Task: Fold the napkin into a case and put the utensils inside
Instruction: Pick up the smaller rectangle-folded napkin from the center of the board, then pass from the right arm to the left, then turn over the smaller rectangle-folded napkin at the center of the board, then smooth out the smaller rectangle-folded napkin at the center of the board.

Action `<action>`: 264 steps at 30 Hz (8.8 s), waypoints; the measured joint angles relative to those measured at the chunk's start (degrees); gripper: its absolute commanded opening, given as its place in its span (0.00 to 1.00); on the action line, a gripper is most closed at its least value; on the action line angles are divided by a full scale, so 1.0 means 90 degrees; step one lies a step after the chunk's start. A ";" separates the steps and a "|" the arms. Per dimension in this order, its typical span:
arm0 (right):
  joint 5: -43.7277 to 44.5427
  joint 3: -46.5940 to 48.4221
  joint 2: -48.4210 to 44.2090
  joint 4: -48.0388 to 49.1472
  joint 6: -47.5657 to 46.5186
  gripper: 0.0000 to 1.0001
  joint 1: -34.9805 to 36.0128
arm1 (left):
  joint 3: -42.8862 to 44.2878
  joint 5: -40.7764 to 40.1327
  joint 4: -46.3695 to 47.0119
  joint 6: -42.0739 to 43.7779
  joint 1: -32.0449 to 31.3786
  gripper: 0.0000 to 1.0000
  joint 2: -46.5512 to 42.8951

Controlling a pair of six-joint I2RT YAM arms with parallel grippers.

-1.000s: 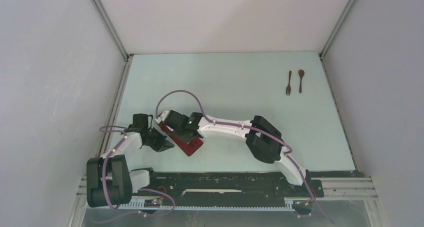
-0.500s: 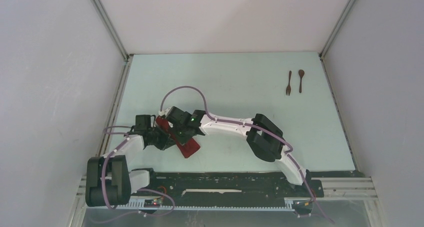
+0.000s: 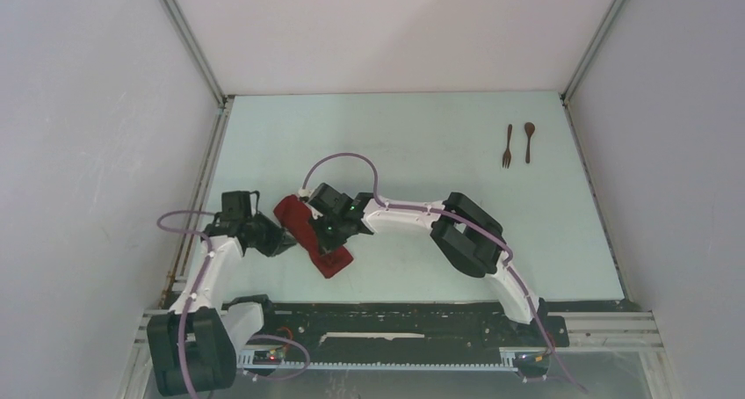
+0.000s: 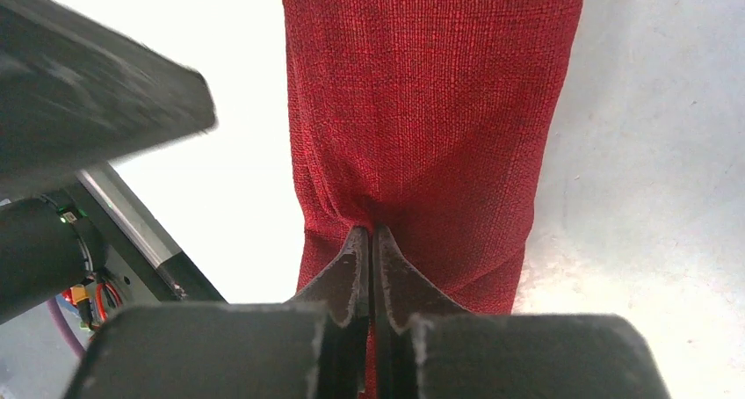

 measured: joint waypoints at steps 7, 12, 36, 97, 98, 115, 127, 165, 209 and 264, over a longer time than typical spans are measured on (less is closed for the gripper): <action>-0.0039 -0.0036 -0.0010 0.0068 0.0053 0.07 -0.0007 | 0.0787 0.0811 0.0554 0.0211 0.0134 0.03 0.0605; -0.0024 -0.0049 -0.0027 0.0078 0.0053 0.22 -0.0002 | 0.0928 0.1350 0.1197 0.0437 0.0049 0.00 0.2067; 0.3220 -0.0109 -0.0231 0.0792 -0.3060 0.80 0.1520 | 0.0573 0.2106 0.1571 0.0945 0.0763 0.00 0.3247; -0.5282 -0.4544 -0.3060 0.2108 -0.0571 0.00 -0.2591 | 0.1719 -0.0452 0.0636 0.7084 -0.6200 0.80 0.0386; -0.5304 -0.4549 -0.3062 0.2127 -0.0571 0.00 -0.2591 | 0.1732 -0.0452 0.0653 0.7147 -0.6200 0.80 0.0425; -0.5396 -0.4631 -0.3062 0.2227 -0.0554 0.00 -0.2594 | 0.2312 0.0772 0.0726 0.7900 -0.5797 0.78 0.1744; -0.5394 -0.4631 -0.3062 0.2246 -0.0556 0.00 -0.2594 | 0.2453 0.2004 0.0478 0.8000 -0.5544 0.68 0.2149; -0.3194 -0.5214 -0.6042 0.0607 0.0359 0.66 -0.6586 | 0.3623 0.2681 0.1761 0.4711 -0.4495 0.00 0.2669; -0.2293 -0.5843 -0.7021 -0.0427 0.0005 0.63 -0.5498 | 0.4986 -0.0121 0.2676 0.1712 -0.0104 0.64 0.3725; -0.2543 -0.5846 -0.6370 0.0583 0.0197 0.82 -0.4930 | 0.3915 0.2776 0.7400 -0.0661 -0.0532 0.69 0.5853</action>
